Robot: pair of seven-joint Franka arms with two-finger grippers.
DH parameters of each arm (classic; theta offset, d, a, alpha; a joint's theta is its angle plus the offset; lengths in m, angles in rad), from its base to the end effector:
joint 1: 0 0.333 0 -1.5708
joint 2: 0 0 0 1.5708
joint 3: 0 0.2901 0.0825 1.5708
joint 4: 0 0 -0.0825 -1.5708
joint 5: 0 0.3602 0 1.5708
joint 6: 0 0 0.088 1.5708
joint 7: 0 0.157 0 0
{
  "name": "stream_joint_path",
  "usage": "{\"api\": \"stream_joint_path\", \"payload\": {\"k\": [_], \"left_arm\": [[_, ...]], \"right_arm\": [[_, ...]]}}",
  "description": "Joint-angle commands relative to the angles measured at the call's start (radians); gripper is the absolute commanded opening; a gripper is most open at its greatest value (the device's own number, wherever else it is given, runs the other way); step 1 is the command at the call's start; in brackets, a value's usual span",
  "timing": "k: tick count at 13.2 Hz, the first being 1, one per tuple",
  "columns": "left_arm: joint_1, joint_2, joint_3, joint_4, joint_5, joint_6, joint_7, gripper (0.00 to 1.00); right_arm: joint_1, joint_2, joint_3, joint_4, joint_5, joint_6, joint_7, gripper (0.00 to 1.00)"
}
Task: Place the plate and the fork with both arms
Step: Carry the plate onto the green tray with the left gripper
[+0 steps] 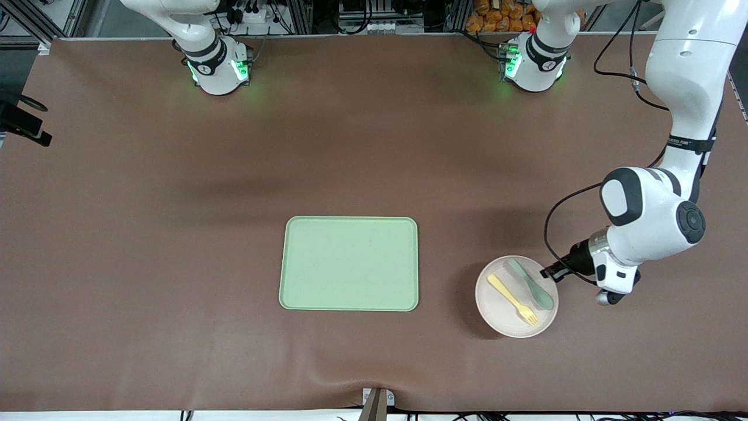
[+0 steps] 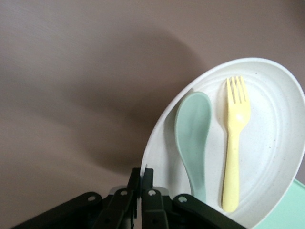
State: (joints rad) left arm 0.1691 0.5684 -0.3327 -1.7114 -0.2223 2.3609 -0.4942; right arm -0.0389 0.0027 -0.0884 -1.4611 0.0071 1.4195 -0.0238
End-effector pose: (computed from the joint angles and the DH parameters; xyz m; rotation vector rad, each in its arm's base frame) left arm 0.6493 -0.1034 0.2328 2.6877 0.7444 -0.0193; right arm 0.5096 -0.0640 0.5826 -3.1266 0.1605 0.0683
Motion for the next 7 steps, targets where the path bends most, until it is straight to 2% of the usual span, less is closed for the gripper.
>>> {"api": "stream_joint_path", "payload": {"k": [1,5,7], "left_arm": [[-0.060,-0.009,-0.055,0.039,0.000,-0.011,-0.009,0.00],[-0.227,0.045,-0.052,0.122,0.076,-0.008,-0.007,0.00],[-0.272,0.085,-0.052,0.156,0.104,-0.008,0.003,0.00]], "right_arm": [[-0.006,0.000,0.004,0.008,-0.006,-0.005,0.002,1.00],[-0.006,0.000,0.004,0.008,-0.006,-0.005,0.002,1.00],[0.001,0.000,0.004,0.008,-0.006,-0.007,0.002,1.00]]}}
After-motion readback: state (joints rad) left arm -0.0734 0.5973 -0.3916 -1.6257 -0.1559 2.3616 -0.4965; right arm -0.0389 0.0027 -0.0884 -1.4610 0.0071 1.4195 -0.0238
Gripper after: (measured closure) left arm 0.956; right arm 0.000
